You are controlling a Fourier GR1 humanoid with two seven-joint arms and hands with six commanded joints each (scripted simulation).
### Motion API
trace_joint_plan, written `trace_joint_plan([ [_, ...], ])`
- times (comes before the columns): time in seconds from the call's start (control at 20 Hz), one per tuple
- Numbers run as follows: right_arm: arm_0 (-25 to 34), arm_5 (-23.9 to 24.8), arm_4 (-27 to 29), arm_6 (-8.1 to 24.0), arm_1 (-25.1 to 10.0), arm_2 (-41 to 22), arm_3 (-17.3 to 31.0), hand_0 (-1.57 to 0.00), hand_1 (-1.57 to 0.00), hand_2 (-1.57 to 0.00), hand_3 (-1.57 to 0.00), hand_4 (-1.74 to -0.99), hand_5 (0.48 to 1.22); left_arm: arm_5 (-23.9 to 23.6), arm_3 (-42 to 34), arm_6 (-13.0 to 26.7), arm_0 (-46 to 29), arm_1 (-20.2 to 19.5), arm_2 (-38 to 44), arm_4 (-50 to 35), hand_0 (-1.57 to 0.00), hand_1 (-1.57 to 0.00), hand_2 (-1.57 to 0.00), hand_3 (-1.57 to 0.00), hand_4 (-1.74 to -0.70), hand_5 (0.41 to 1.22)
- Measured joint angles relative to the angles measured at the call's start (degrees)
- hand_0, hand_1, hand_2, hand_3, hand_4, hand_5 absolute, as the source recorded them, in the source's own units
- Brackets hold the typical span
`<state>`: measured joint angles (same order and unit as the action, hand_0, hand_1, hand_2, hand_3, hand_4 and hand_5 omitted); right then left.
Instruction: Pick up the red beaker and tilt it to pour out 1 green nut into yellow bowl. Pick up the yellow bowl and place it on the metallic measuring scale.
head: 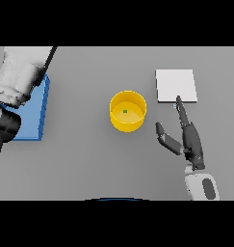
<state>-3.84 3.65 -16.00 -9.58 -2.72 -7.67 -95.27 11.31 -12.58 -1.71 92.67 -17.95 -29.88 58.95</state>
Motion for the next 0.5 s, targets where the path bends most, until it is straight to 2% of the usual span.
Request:
trace_joint_plan([
  [0.1, 0.3, -0.2, 1.0, 0.1, 0.6, 0.2, 0.5, 0.00, 0.00, 0.00, 0.00, -1.002, 0.666, -2.4, 1.6, 3.3, -1.4, -4.0, 4.9, -4.7, -1.57, -1.57, -1.57, -1.45, -1.74, 1.221],
  [0.25, 0.0, -0.5, 1.6, -0.2, 0.9, 0.1, 0.8, 0.00, 0.00, 0.00, 0.00, -1.023, 0.654, -7.1, 2.1, 5.4, -5.6, -8.9, 11.5, -12.2, -1.57, -1.57, -1.57, -1.42, -1.74, 1.221],
  [0.35, 0.5, -0.4, 0.7, 0.2, 0.0, 0.0, 0.4, 0.00, 0.00, 0.00, 0.00, -1.044, 0.654, -9.8, 1.9, 9.2, -9.7, -11.7, 14.5, -15.9, -1.57, -1.57, -1.57, -1.42, -1.74, 1.221],
  [0.4, 0.6, -0.1, 0.6, 0.5, 0.0, 0.3, 1.1, 0.00, 0.00, 0.00, 0.00, -1.050, 0.653, -11.0, 1.2, 9.6, -11.5, -12.7, 16.3, -18.1, -1.57, -1.57, -1.57, -1.43, -1.74, 1.221],
  [0.45, 0.6, -0.3, 0.8, 0.4, -0.2, 0.3, 0.7, 0.00, 0.00, 0.00, 0.00, -1.057, 0.652, -11.9, 0.7, 12.4, -13.4, -13.7, 18.4, -20.7, -1.57, -1.57, -1.57, -1.44, -1.74, 1.221],
  [0.5, -0.1, -0.3, 0.6, 0.3, 0.0, 0.0, 0.3, 0.00, 0.00, 0.00, 0.00, -1.053, 0.651, -13.4, -0.1, 12.7, -15.8, -14.1, 20.0, -23.0, -1.57, -1.57, -1.57, -1.45, -1.74, 1.221],
])
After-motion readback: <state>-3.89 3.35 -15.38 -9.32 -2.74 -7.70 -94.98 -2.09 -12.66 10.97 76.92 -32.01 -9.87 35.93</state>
